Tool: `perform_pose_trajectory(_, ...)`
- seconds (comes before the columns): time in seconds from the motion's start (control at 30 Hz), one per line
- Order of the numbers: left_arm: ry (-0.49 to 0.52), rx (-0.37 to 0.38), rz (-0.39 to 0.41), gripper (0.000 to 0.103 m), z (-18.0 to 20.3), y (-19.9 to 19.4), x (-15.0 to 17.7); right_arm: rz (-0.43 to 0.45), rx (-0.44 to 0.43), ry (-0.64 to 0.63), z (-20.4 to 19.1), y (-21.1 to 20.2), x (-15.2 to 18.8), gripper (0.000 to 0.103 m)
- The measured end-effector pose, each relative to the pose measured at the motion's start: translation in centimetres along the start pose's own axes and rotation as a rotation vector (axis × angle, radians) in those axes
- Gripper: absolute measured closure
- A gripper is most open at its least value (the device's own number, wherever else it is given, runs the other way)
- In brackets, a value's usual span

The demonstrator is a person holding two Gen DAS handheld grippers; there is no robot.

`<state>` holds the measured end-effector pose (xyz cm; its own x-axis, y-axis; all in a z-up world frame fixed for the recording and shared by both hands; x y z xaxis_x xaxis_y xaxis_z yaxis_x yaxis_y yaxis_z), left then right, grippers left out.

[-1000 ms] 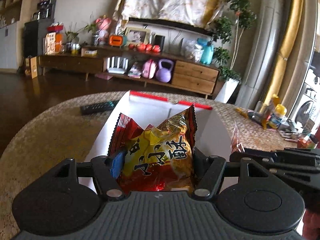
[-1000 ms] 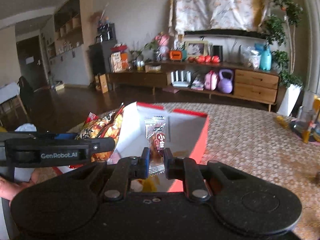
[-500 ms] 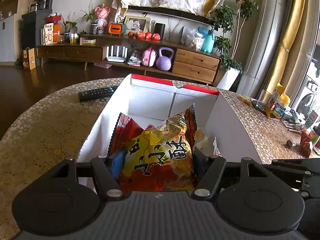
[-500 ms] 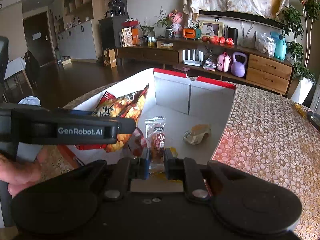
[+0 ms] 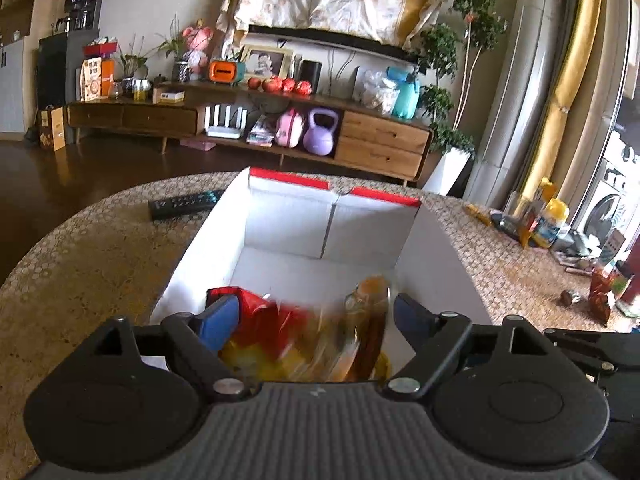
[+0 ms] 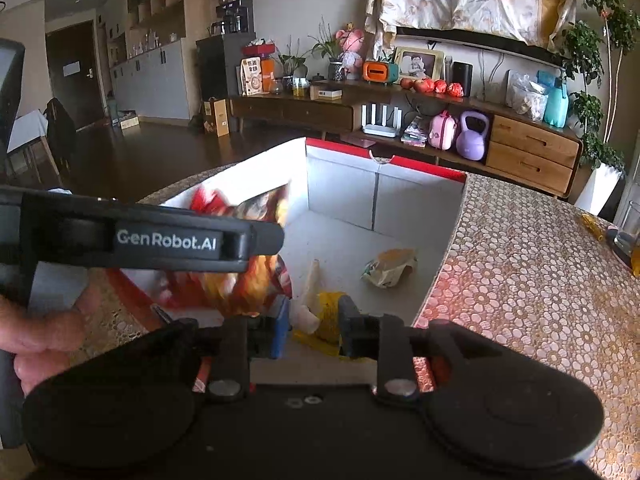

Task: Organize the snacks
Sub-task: 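Lower both tools into the box and open them to release the snacks, then move both open tools back over the snacks on the table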

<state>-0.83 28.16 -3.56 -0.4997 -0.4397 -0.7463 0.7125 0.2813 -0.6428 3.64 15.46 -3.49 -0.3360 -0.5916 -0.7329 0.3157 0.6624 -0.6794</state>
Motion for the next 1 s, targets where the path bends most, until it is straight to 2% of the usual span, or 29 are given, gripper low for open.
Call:
perform_pose_trajectory(0.07,0.006,-0.004,0.006,0.018,0.2,-0.1,-0.2,0.018,0.018,0.000,0.2,-0.6,-0.1,0.058)
perform_pose_trajectory(0.23,0.011,-0.006,0.013,0.015,0.6,-0.8,-0.3,0.067,0.030,0.030,1.4,-2.9,0.2,0.057)
perform_pose_trajectory(0.33,0.003,-0.005,0.027,0.013,1.1,-1.3,-0.3,0.106,0.061,0.067,2.7,-4.7,0.9,0.047)
perform_pose_trajectory(0.4,0.010,0.006,0.028,0.012,1.7,-1.6,-0.4,0.127,0.062,0.108,3.9,-6.0,1.3,0.047)
perform_pose_trajectory(0.57,0.062,0.033,0.037,0.012,4.3,-2.1,-0.1,0.167,0.108,0.181,7.0,-8.4,2.5,0.046)
perform_pose_trajectory(0.67,0.094,0.033,0.057,0.005,5.9,-2.5,0.1,0.172,0.141,0.224,8.8,-9.5,4.1,0.043)
perform_pose_trajectory(0.73,0.112,0.048,0.071,0.005,7.1,-3.0,0.1,0.169,0.167,0.251,10.0,-10.0,5.1,0.041)
perform_pose_trajectory(0.83,0.150,0.091,0.087,0.005,9.2,-3.6,0.5,0.170,0.203,0.304,11.9,-10.9,6.7,0.037)
perform_pose_trajectory(1.0,0.228,0.148,0.101,0.005,12.8,-4.0,1.4,0.182,0.259,0.394,14.6,-12.4,9.3,0.025)
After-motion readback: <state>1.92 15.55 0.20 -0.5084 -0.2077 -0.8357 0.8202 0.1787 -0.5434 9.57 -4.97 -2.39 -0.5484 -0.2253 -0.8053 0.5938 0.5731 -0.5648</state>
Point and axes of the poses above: each gripper's, at about its wrist camera, not at the fingertips, and y roughly the way its jaws point, z to its right, x to its underside, the point moved 6 cm from there along y, roughly the way its jaws point, and after that the axes turned 8 degrees about -z, right-handed, at the moved point
